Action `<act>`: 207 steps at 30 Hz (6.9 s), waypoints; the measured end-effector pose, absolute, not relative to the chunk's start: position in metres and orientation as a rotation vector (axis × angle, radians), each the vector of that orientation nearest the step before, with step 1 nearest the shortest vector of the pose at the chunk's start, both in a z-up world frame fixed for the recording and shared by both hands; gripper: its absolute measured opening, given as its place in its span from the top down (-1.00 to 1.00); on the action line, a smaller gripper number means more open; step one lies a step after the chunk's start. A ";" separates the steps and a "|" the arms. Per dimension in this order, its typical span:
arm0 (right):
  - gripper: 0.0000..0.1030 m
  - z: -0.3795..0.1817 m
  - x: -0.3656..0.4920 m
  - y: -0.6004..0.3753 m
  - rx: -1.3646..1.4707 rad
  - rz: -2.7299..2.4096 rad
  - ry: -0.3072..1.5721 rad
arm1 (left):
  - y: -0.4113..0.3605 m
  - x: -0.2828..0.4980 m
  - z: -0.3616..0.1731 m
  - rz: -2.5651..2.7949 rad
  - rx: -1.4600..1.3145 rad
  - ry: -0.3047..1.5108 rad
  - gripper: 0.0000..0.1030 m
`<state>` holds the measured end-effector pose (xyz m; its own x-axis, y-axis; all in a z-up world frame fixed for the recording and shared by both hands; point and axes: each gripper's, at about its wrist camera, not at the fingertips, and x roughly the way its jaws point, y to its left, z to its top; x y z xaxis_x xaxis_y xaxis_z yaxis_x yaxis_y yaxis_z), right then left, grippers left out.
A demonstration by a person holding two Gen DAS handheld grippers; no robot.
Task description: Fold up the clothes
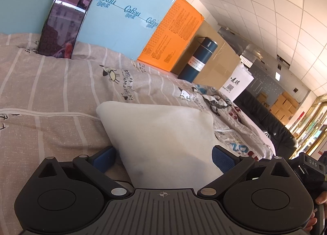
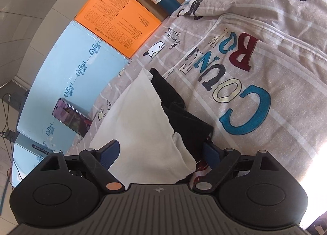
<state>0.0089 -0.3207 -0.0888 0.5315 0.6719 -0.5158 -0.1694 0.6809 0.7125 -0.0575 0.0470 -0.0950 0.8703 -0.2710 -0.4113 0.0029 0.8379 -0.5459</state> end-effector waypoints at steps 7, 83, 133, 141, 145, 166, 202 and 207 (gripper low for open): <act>-0.44 -0.091 0.012 -0.294 0.612 0.629 0.811 | 0.075 -0.035 -0.098 -0.160 -0.730 0.516 -0.97; 0.41 -0.094 0.285 -0.404 0.380 -0.153 0.370 | -0.152 0.242 -0.076 -0.051 -0.223 0.546 -0.87; -0.81 0.087 0.037 -0.372 0.377 0.207 0.035 | -0.055 -0.010 0.038 -0.134 -0.248 0.221 -1.00; -1.00 0.144 -0.051 -0.348 0.229 0.312 0.022 | -0.072 -0.031 0.073 -0.304 -0.095 0.126 -1.00; -1.00 0.147 -0.068 -0.338 0.236 0.273 0.007 | -0.085 -0.015 0.078 -0.393 -0.075 0.118 -1.00; -1.00 0.024 0.006 -0.275 0.354 0.020 0.011 | -0.045 0.050 0.029 -0.249 -0.194 0.171 -1.00; -1.00 -0.034 0.066 -0.285 0.194 -0.245 0.350 | -0.074 0.067 -0.015 -0.090 -0.102 0.328 -1.00; -1.00 -0.034 0.066 -0.283 0.176 -0.257 0.344 | -0.075 0.066 -0.015 -0.098 -0.099 0.327 -1.00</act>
